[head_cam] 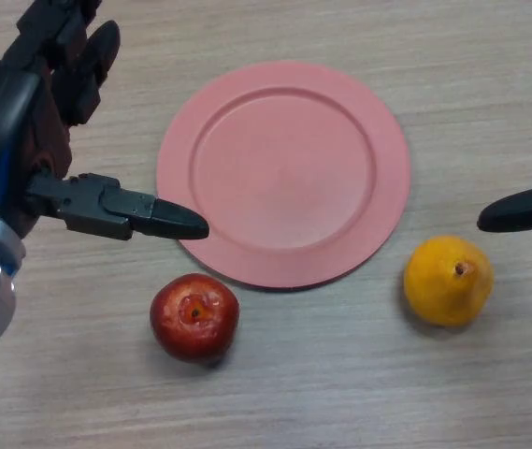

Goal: Pick up the red apple and place it on the plate

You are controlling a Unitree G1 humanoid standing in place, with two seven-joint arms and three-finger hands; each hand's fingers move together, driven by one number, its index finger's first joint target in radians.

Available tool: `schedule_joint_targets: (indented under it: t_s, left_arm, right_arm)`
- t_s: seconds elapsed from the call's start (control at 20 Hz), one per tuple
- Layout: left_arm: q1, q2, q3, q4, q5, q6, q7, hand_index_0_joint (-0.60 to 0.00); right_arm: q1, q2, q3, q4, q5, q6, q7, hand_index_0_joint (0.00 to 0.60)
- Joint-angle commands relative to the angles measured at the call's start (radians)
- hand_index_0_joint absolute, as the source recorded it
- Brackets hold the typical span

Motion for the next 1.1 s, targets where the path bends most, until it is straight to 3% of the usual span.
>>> schedule_joint_targets:
  t_s: [0.05,0.65,0.75,0.8,0.9,1.0,1.1]
  left_arm:
    - [-0.033,0.04,0.105,-0.057,0.008,-0.084,0.004,0.0]
    - [0.069,0.028,0.164,-0.126,-0.037,-0.084,0.005,0.0]
    - [0.144,0.006,0.119,-0.206,0.025,-0.105,0.01,0.0]
    - [0.226,-0.064,0.094,-0.27,0.042,-0.115,0.029,0.0]
    - [0.333,-0.143,0.048,-0.276,0.08,-0.221,0.061,0.0]
    - [0.395,-0.17,0.004,-0.214,0.15,-0.376,0.083,0.0]
    - [0.424,-0.179,-0.035,-0.154,0.215,-0.447,0.105,0.0]
  right_arm:
    - [-0.05,-0.021,-0.045,-0.056,-0.03,-0.099,-0.026,0.0]
    - [-0.027,0.053,0.011,-0.168,0.014,-0.049,-0.053,0.0]
    - [-0.029,0.055,0.018,-0.167,0.025,-0.038,-0.061,0.0]
    - [-0.031,0.055,0.016,-0.165,0.029,-0.036,-0.06,0.0]
    - [-0.036,0.048,0.007,-0.169,0.041,-0.025,-0.058,0.0]
    - [-0.038,0.04,0.009,-0.16,0.034,-0.028,-0.057,0.0]
    - [-0.038,0.04,0.025,-0.148,0.014,-0.03,-0.048,0.0]
